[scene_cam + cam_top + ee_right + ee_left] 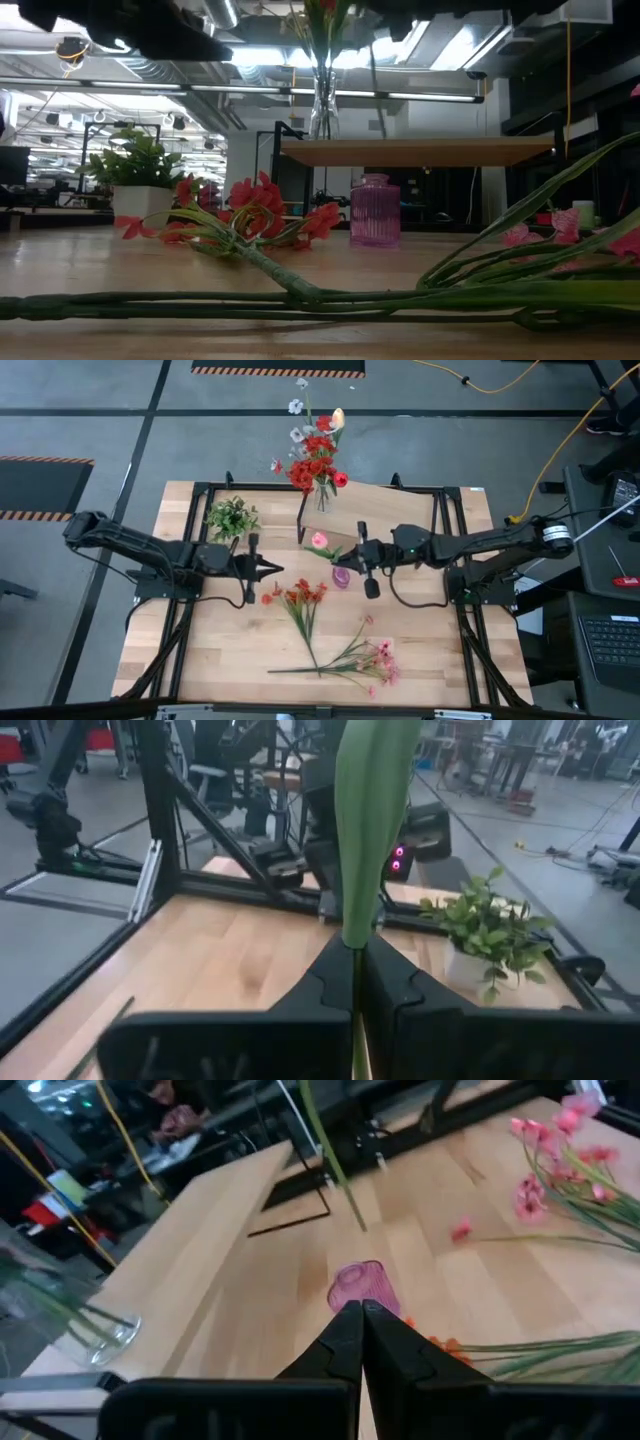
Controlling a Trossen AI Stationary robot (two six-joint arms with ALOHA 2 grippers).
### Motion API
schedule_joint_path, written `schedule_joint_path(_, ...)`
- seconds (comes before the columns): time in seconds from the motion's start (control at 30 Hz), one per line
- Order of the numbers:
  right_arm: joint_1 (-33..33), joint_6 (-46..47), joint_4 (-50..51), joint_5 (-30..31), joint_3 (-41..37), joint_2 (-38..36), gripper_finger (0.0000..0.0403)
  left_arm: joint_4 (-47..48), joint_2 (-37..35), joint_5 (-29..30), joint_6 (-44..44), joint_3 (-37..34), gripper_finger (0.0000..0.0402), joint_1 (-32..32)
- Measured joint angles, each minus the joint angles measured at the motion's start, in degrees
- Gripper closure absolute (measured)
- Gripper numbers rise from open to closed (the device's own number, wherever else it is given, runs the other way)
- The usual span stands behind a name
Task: Pick and place flowers into a vace then onto a shelf
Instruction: Put the pink tulip into the purple vase
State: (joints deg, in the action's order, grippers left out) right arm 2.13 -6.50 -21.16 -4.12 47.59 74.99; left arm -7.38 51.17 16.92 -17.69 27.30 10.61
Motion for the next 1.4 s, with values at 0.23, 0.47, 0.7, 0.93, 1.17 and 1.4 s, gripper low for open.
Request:
schedule_joint_path(0.23,0.0,-0.9,-2.2,4.1,0.0,4.2,0.0403,-2.8,-0.3,-0.2,2.6,-2.6,0.0395,-0.2)
schedule_joint_path(0.47,-0.2,-1.5,-6.4,5.6,-0.1,6.3,0.0403,-2.7,-0.1,0.0,5.0,-2.6,0.0398,-0.2)
schedule_joint_path(0.7,-1.0,1.5,-8.7,7.7,-3.3,6.0,0.0403,-2.7,-0.1,0.0,5.0,-2.6,0.0397,-0.2)
schedule_joint_path(0.93,-1.9,1.6,-13.1,7.6,-6.5,6.0,0.0403,-2.7,-0.1,0.1,5.0,-2.6,0.0396,-0.2)
schedule_joint_path(1.17,-1.9,2.6,-15.7,7.7,-9.4,6.0,0.0403,-2.7,-0.1,0.1,5.0,-2.6,0.0400,-0.2)
schedule_joint_path(1.4,-2.0,4.8,-24.8,10.8,-15.5,5.9,0.0403,-2.7,-0.1,2.2,5.0,-2.6,0.0398,-0.2)
